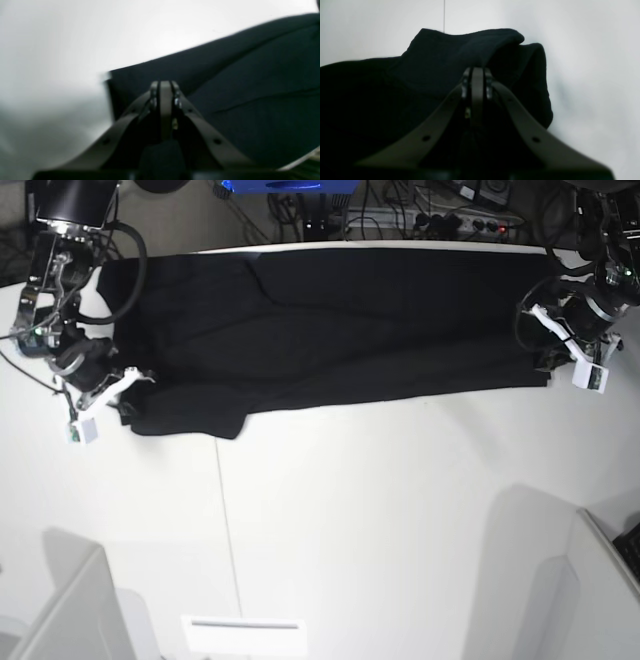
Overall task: Fold the T-shirt properly
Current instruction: 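Lift both hem corners and fold them up onto the collar edge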
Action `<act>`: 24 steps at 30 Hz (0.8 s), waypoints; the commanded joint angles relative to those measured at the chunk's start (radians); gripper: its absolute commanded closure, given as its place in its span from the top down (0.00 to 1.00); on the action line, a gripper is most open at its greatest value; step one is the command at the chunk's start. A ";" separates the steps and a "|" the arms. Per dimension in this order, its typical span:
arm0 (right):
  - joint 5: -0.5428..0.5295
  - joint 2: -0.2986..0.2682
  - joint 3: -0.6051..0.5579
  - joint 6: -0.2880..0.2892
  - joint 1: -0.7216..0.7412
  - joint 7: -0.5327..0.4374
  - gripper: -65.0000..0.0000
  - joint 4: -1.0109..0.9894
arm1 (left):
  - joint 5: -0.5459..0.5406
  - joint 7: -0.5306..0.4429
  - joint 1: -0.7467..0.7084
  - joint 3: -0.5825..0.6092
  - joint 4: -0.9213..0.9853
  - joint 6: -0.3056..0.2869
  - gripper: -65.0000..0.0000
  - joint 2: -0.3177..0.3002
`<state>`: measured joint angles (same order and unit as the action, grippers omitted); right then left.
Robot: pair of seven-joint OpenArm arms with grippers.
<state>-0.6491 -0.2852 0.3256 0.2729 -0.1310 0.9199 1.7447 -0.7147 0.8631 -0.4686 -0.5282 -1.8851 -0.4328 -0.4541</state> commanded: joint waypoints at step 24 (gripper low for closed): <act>-0.010 0.076 0.171 0.006 -0.074 0.164 0.00 0.168 | -0.016 -0.018 -0.005 -0.040 -0.044 -0.002 0.00 -0.015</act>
<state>-0.6449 -0.1955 0.4873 0.2733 -0.2127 1.1038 1.8881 -0.7204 0.8646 -0.4721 -0.5514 -1.9110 -0.4393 -0.4507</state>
